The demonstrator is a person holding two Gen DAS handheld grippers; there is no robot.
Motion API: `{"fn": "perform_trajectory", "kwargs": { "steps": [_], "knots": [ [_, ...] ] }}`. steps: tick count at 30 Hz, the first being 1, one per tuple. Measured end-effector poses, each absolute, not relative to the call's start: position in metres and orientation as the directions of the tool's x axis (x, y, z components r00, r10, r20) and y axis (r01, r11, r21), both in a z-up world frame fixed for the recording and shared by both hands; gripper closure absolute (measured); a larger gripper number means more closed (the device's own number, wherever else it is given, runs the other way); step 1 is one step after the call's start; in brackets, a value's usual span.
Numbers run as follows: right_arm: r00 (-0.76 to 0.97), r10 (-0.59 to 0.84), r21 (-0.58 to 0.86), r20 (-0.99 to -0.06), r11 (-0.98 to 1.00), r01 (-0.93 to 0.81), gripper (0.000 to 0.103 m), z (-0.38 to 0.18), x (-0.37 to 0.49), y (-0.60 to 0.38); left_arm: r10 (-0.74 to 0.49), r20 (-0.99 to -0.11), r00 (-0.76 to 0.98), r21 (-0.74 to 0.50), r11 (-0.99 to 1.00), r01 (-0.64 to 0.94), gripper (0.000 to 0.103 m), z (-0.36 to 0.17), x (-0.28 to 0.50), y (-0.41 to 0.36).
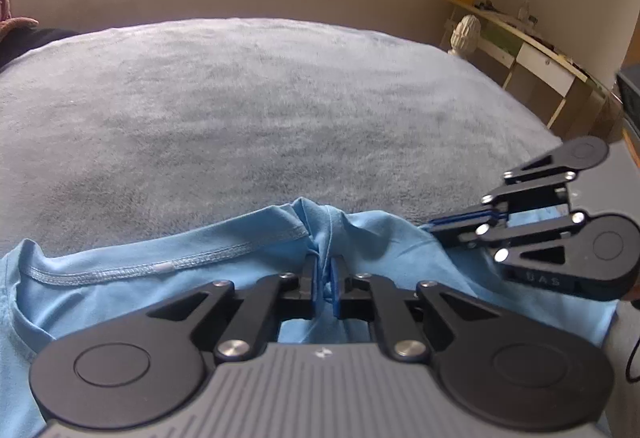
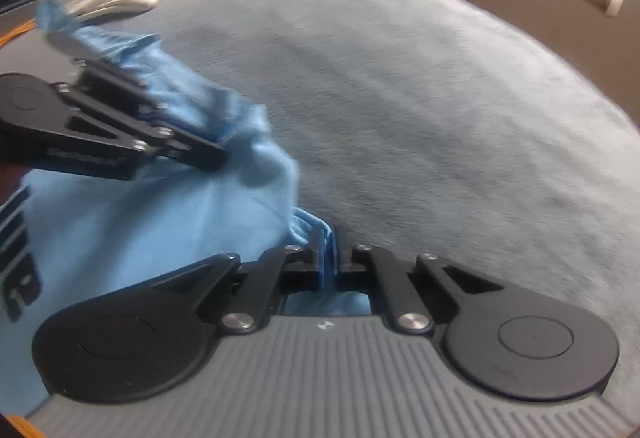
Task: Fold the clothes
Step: 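Pinch the shirt collar with the left gripper while the right gripper pinches the shirt edge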
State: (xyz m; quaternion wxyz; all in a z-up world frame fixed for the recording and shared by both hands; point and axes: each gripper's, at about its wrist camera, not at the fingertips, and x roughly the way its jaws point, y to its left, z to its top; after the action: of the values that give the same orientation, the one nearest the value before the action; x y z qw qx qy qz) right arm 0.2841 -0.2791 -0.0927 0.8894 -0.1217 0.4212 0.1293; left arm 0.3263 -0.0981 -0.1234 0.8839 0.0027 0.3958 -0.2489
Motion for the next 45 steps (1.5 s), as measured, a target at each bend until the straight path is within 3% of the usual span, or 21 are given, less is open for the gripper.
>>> {"fn": "perform_trajectory", "kwargs": {
  "steps": [5,10,15,22,28,30,32,36,43,45],
  "knots": [
    [0.659,0.033,-0.070,-0.752,0.989,-0.130,0.101,-0.100,0.277,-0.300,-0.426,-0.678,0.599,-0.169,0.883,0.438,0.097,-0.122,0.317,-0.097],
    [0.675,0.025,-0.066,-0.737,0.992,-0.108,0.098,-0.099,0.279,-0.299,-0.408,-0.691,0.596,-0.169,0.893,0.416,0.097,-0.129,0.316,-0.100],
    [0.726,0.078,-0.044,-0.683,0.988,-0.147,0.079,-0.070,0.278,-0.304,-0.430,-0.674,0.601,-0.206,0.891,0.405,0.095,-0.132,0.316,-0.094],
    [0.628,0.357,0.303,-0.692,0.933,-0.196,0.079,-0.072,0.318,-0.300,-0.480,-0.651,0.588,-0.315,0.876,0.366,0.091,-0.136,0.319,-0.077],
    [0.498,0.485,0.513,-0.718,0.853,-0.092,0.079,-0.099,0.358,-0.295,-0.487,-0.642,0.593,-0.313,0.872,0.377,0.090,-0.138,0.317,-0.077],
    [0.461,0.465,0.500,-0.756,0.865,-0.054,0.083,-0.104,0.363,-0.288,-0.489,-0.639,0.594,-0.311,0.871,0.381,0.090,-0.138,0.317,-0.077],
    [0.470,0.417,0.443,-0.778,0.894,-0.059,0.100,-0.100,0.361,-0.281,-0.498,-0.633,0.593,-0.321,0.866,0.384,0.086,-0.138,0.317,-0.075],
    [0.567,0.293,0.302,-0.770,0.950,-0.082,0.100,-0.084,0.347,-0.273,-0.527,-0.612,0.590,-0.381,0.850,0.363,0.071,-0.134,0.320,-0.067],
    [0.697,0.139,0.081,-0.704,0.990,-0.116,0.099,-0.089,0.334,-0.241,-0.519,-0.617,0.592,-0.426,0.852,0.303,0.071,-0.132,0.332,-0.059],
    [0.703,0.108,0.087,-0.703,0.994,-0.065,0.098,-0.096,0.344,-0.246,-0.516,-0.622,0.590,-0.422,0.855,0.303,0.071,-0.133,0.332,-0.060]
  ]
}}
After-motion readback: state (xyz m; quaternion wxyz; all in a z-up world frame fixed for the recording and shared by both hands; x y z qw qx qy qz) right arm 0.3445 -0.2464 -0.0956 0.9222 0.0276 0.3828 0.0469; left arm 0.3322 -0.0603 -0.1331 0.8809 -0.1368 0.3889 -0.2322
